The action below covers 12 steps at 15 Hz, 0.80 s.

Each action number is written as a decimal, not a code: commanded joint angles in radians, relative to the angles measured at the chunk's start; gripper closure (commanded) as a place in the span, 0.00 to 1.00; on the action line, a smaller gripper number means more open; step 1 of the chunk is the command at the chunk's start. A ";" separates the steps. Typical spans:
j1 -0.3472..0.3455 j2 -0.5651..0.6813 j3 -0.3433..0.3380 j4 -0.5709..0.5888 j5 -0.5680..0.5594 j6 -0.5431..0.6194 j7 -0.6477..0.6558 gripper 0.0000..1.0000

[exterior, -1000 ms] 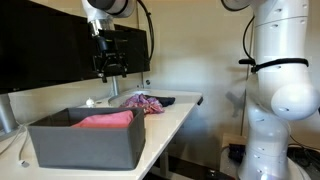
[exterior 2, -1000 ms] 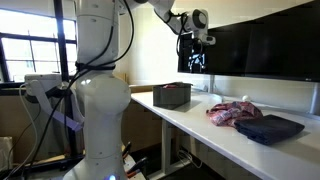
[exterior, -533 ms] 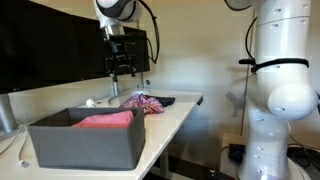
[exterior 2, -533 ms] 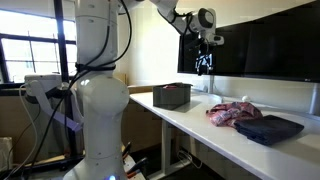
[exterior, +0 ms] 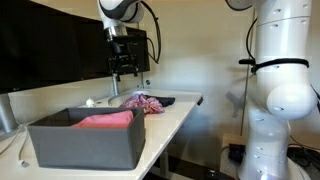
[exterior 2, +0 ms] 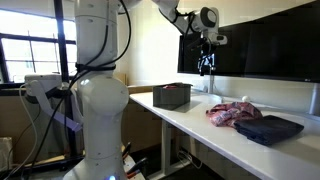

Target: Pick up the clothes and put them in the box

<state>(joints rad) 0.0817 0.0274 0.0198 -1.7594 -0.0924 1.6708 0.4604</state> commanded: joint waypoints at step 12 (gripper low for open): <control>-0.024 0.159 -0.034 0.115 0.006 0.002 -0.001 0.00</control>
<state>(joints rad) 0.0762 0.1657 -0.0064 -1.6651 -0.0924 1.6722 0.4600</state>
